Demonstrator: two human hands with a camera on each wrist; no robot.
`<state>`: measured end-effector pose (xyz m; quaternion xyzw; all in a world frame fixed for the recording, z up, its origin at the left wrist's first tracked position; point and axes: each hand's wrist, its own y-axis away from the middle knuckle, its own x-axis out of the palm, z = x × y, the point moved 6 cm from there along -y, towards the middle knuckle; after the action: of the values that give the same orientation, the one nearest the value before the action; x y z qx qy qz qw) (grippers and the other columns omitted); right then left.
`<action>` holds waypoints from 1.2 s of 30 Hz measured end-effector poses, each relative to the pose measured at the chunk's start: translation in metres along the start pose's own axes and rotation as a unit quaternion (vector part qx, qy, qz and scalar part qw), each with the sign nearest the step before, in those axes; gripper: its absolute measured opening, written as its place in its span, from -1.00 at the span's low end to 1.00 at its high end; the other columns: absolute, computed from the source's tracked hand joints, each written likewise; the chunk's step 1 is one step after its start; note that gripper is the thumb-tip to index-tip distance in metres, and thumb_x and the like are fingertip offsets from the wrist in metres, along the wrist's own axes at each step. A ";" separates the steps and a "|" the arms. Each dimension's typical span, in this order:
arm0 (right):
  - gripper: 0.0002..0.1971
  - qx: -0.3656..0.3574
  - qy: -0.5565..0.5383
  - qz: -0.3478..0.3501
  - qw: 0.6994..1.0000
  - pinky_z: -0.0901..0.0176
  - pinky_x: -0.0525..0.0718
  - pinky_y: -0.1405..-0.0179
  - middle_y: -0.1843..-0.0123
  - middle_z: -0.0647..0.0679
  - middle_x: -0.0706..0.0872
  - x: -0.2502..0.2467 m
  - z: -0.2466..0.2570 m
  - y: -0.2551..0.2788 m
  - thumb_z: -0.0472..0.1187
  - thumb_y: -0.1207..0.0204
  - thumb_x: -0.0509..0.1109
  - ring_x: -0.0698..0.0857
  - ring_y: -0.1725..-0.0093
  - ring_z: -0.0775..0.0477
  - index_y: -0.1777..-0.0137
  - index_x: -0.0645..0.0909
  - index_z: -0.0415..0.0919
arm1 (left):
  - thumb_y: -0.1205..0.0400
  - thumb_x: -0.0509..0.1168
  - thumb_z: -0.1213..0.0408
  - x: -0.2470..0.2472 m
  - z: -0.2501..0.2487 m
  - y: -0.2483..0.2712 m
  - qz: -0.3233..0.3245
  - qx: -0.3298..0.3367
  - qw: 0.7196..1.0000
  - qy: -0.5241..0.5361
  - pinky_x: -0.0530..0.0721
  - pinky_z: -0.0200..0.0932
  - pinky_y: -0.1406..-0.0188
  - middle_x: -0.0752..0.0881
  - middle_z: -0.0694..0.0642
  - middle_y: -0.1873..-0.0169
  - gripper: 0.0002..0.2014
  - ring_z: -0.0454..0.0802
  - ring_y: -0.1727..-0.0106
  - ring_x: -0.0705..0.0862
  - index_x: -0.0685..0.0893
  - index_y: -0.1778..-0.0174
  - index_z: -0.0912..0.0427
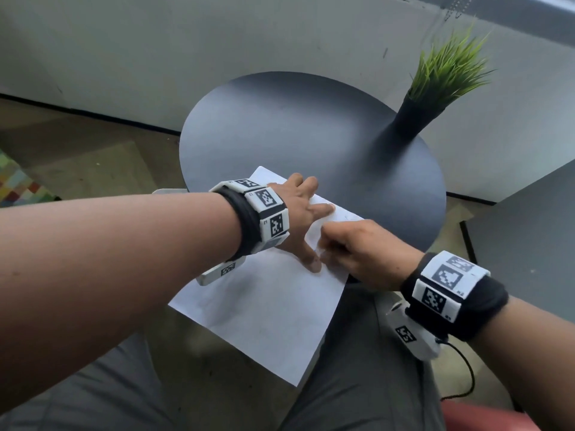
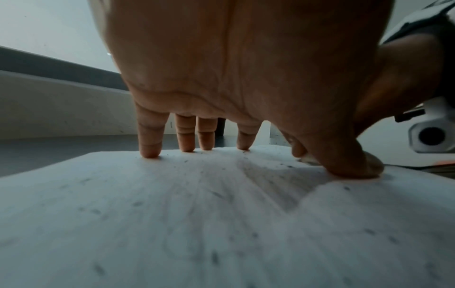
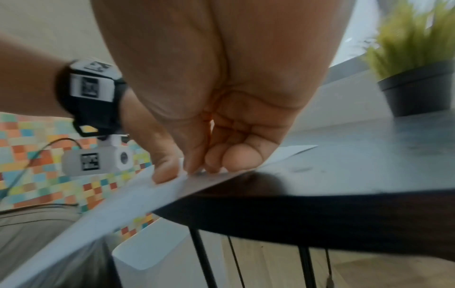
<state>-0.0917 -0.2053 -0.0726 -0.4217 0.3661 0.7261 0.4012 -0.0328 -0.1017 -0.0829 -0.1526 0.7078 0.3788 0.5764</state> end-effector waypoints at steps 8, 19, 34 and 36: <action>-0.87 0.149 0.012 -0.080 0.986 0.02 0.57 0.18 0.19 0.01 0.62 -0.015 -0.040 -0.007 -0.07 -0.58 0.28 0.58 0.15 -0.15 0.13 0.40 -0.06 | -0.24 0.34 -0.60 -0.002 -0.003 -0.001 0.011 -0.009 1.000 -0.013 0.46 0.04 0.08 0.29 0.09 -0.34 0.08 0.19 -0.41 0.29 0.11 -0.66 -0.35; -0.88 0.133 0.022 -0.055 0.989 -0.04 0.63 0.13 0.15 -0.02 0.65 -0.008 -0.039 -0.001 -0.04 -0.58 0.27 0.59 0.14 -0.17 0.11 0.42 -0.03 | -0.25 0.37 -0.58 -0.005 -0.005 -0.002 0.028 -0.012 0.999 -0.012 0.38 0.03 0.08 0.27 0.11 -0.34 0.09 0.20 -0.39 0.27 0.05 -0.68 -0.41; -0.87 0.114 -0.031 -0.016 0.993 0.08 0.57 0.10 0.15 0.07 0.67 -0.007 -0.028 0.000 -0.02 -0.58 0.34 0.61 0.12 -0.03 0.05 0.54 -0.05 | -0.25 0.37 -0.57 -0.005 -0.007 -0.002 0.025 -0.018 0.999 -0.011 0.40 0.03 0.10 0.27 0.10 -0.31 0.09 0.20 -0.39 0.27 0.06 -0.68 -0.39; -0.86 0.185 -0.031 -0.050 0.981 0.06 0.54 0.13 0.15 0.05 0.67 -0.020 -0.052 0.000 0.02 -0.58 0.32 0.62 0.09 -0.07 0.08 0.50 -0.01 | -0.25 0.37 -0.58 -0.004 -0.006 -0.003 0.026 -0.022 0.999 -0.009 0.41 0.04 0.10 0.27 0.10 -0.32 0.11 0.20 -0.40 0.27 0.04 -0.69 -0.39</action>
<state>-0.0690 -0.2564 -0.0740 -0.3350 0.4599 0.6378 0.5191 -0.0343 -0.1090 -0.0795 -0.1434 0.6978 0.4102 0.5693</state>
